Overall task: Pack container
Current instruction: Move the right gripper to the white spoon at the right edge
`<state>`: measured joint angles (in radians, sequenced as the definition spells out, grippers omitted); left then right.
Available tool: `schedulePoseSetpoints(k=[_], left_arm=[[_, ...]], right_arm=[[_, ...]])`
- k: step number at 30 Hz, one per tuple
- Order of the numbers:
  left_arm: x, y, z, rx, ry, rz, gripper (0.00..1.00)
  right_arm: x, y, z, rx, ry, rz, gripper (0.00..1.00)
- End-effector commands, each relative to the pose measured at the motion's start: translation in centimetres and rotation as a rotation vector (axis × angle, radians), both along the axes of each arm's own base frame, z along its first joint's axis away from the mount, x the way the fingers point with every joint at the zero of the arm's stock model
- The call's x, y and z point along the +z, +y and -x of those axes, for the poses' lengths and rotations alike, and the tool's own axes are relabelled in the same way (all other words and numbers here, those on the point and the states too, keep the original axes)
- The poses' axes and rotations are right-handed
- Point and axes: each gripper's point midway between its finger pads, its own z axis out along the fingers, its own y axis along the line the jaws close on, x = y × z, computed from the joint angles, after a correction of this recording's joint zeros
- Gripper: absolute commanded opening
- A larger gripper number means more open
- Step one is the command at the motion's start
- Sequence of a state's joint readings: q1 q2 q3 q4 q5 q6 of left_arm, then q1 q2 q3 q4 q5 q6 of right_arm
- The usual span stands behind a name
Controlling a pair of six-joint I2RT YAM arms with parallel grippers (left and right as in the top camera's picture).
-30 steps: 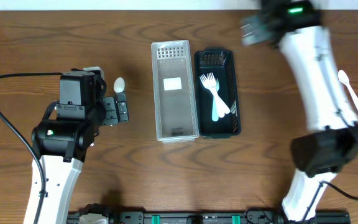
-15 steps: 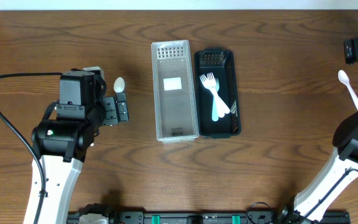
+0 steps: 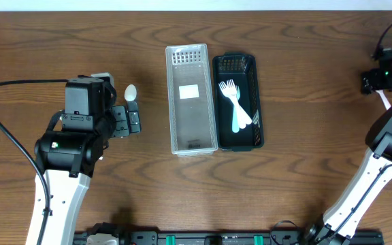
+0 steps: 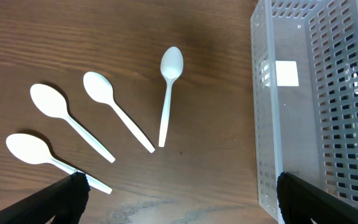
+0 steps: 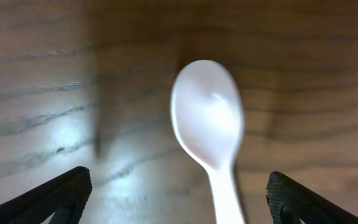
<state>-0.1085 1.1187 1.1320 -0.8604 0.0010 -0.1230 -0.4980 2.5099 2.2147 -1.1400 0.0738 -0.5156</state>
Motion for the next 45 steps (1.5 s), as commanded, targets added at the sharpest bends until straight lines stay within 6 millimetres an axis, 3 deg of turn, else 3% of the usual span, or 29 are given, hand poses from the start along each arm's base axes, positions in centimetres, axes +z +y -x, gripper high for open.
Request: schedulePoseSetpoints(k=[1, 10, 15, 19, 27, 32, 45], left_arm=[[0.7, -0.1, -0.4, -0.012, -0.019, -0.003, 0.98], [0.8, -0.1, -0.6, -0.012, -0.029, -0.002, 0.98], [0.8, -0.1, -0.6, -0.012, -0.029, -0.002, 0.98], [0.8, -0.1, -0.6, -0.012, -0.029, -0.002, 0.98], [0.8, -0.1, -0.6, -0.013, -0.029, -0.002, 0.98], [0.8, -0.1, -0.6, -0.013, -0.029, -0.002, 0.98], [0.8, -0.1, -0.6, -0.012, -0.030, -0.003, 0.98]], right_arm=[[-1.4, 0.5, 0.2, 0.000, 0.011, -0.041, 0.94], [-4.1, 1.4, 2.0, -0.050, 0.068, -0.157, 0.94], [-4.7, 1.8, 2.6, -0.070, 0.097, -0.173, 0.87], [-4.7, 1.8, 2.7, -0.083, 0.100, -0.175, 0.74], [-4.7, 1.9, 2.9, -0.093, 0.108, -0.180, 0.39], [-4.7, 2.0, 3.1, -0.099, 0.115, -0.182, 0.30], [-4.6, 2.2, 3.4, -0.111, 0.129, -0.190, 0.19]])
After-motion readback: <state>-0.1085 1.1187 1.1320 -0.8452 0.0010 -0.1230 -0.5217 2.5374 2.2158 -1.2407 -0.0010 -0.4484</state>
